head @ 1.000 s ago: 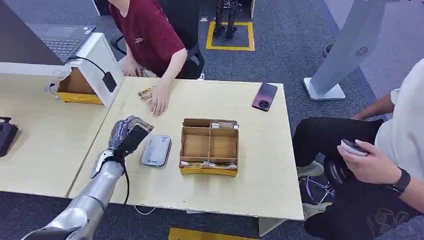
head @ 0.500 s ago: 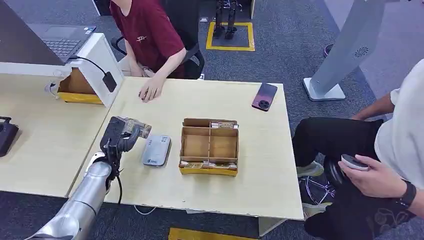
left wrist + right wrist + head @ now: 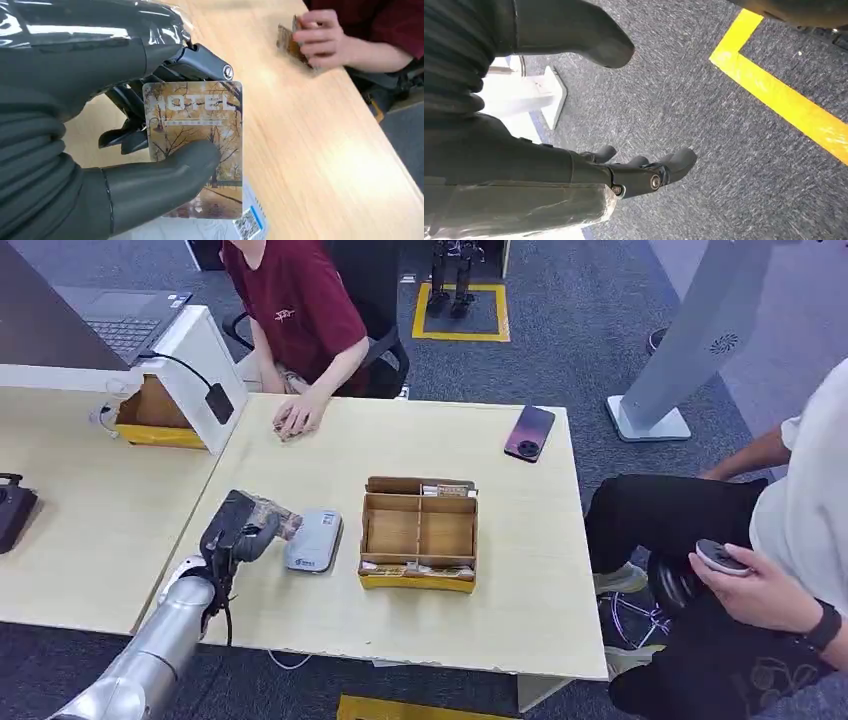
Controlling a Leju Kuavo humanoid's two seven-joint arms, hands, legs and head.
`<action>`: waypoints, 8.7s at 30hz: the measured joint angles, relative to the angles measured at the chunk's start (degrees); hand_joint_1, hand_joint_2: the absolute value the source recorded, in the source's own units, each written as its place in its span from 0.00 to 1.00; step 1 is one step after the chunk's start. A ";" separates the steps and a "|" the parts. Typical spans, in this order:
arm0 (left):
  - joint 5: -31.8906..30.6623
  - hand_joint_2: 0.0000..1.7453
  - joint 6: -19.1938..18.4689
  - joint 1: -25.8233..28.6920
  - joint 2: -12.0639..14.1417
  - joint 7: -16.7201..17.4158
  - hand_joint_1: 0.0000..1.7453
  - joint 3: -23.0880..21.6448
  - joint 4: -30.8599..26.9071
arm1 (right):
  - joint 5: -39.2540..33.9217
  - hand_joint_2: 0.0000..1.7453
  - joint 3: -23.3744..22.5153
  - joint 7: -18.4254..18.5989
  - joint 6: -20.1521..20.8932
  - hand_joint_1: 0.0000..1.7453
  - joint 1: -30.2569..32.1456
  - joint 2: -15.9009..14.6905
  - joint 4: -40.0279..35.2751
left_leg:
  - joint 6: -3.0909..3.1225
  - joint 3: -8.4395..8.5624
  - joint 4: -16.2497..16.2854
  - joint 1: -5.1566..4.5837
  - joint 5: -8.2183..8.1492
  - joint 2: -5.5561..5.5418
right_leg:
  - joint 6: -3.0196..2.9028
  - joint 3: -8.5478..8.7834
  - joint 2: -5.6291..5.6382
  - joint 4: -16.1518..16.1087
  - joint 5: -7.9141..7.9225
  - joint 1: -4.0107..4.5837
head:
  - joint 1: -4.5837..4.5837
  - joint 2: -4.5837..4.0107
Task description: Pass the card to the sensor for recognition and then transmit it.
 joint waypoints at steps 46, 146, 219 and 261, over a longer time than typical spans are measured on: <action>-1.46 1.00 14.59 -3.81 -5.81 4.13 1.00 -6.91 7.69 | 2.08 1.00 -0.02 1.29 0.70 0.00 -0.15 -0.31 0.04 | 0.00 0.01 0.02 -0.01 0.00 -0.02 | 0.00 0.00 -0.01 0.00 0.01 0.00 | 0.00 0.00; -5.85 1.00 36.89 -17.38 -9.44 -16.24 0.00 4.63 12.57 | 12.22 1.00 2.62 1.16 2.75 0.00 -2.28 1.27 -0.35 | 0.01 0.00 0.03 -0.01 0.10 -0.18 | 0.00 0.06 -0.22 0.04 0.01 0.00 | 0.00 0.00; -61.24 1.00 37.98 14.77 -5.92 4.51 0.00 -20.78 -20.37 | 12.31 1.00 -2.73 0.76 1.31 0.00 -0.42 1.14 -0.26 | 0.00 -0.11 0.00 -0.03 -0.01 -0.06 | 0.04 -0.10 -0.13 0.02 -0.05 -0.02 | 0.00 0.00; -56.67 1.00 37.98 10.63 -10.56 6.21 1.00 -24.06 -11.78 | 14.40 1.00 -2.73 0.83 1.18 0.00 -0.71 1.25 -0.33 | 0.00 -0.10 0.01 -0.02 -0.01 -0.05 | 0.04 -0.10 -0.13 0.02 -0.05 -0.01 | 0.00 0.00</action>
